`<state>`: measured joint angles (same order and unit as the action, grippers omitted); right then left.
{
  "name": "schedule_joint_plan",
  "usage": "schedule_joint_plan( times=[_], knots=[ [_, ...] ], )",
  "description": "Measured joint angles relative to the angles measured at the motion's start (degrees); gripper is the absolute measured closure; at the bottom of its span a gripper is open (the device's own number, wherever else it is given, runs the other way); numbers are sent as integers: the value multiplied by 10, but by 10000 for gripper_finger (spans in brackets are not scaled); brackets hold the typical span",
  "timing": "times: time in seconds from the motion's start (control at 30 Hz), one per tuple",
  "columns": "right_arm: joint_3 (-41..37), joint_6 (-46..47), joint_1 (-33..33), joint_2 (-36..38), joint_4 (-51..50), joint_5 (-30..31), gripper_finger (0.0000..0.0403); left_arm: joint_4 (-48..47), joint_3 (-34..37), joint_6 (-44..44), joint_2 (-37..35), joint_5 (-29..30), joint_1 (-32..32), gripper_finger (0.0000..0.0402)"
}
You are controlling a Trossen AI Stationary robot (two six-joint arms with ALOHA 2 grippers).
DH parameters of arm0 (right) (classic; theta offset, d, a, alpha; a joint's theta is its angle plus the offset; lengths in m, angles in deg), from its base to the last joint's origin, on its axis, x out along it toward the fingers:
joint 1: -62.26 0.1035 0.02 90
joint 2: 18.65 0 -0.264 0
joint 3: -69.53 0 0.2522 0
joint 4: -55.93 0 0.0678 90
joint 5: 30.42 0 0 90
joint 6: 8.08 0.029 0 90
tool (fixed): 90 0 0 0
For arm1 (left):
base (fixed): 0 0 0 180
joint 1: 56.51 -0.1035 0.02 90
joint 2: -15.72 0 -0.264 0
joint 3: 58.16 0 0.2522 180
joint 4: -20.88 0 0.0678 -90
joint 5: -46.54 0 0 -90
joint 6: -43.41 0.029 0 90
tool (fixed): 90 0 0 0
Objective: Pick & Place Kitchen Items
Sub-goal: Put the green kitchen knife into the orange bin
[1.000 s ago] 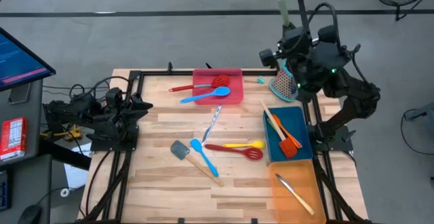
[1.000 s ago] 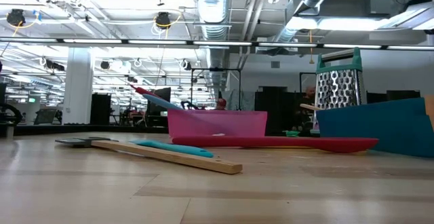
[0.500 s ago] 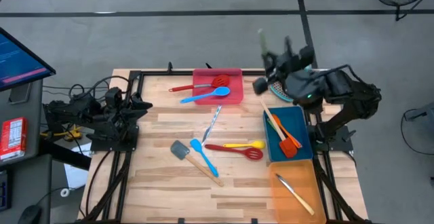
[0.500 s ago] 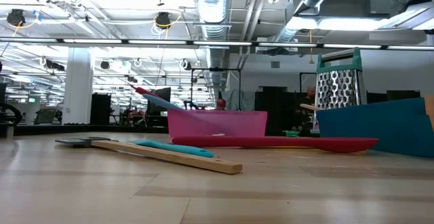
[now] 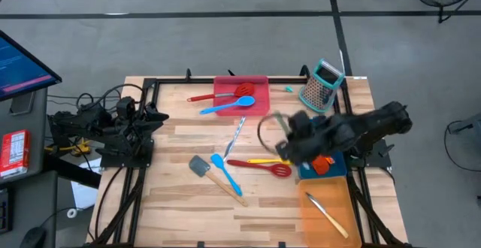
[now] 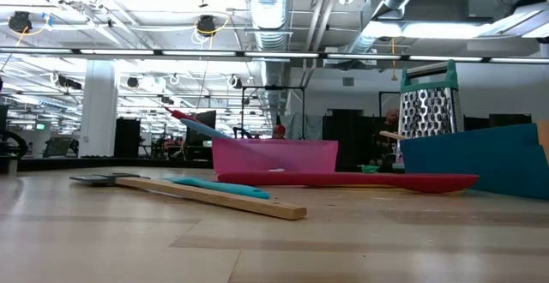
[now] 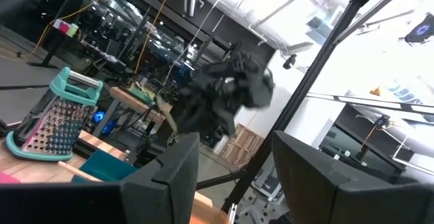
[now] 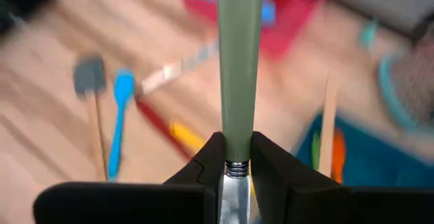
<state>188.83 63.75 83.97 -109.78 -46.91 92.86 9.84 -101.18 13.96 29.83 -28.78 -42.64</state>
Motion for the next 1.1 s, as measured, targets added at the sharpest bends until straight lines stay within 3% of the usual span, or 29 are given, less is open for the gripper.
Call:
schedule_joint_plan(
  times=[0.27, 0.5, 0.73, 1.1],
  knots=[
    [-135, 233, 120, -1, 16, -141, 351, 1, 0, 0, 0, 0, 0, 231],
    [-202, 373, 222, 0, 52, -201, 351, 1, 0, 0, 0, 0, 0, 231],
    [-272, 410, 277, 0, 106, -265, 351, 1, 0, 0, 0, 0, 0, 231],
    [-345, 382, 304, 0, 202, -272, 351, 1, 0, 0, 0, 1, 0, 231]
  ],
)
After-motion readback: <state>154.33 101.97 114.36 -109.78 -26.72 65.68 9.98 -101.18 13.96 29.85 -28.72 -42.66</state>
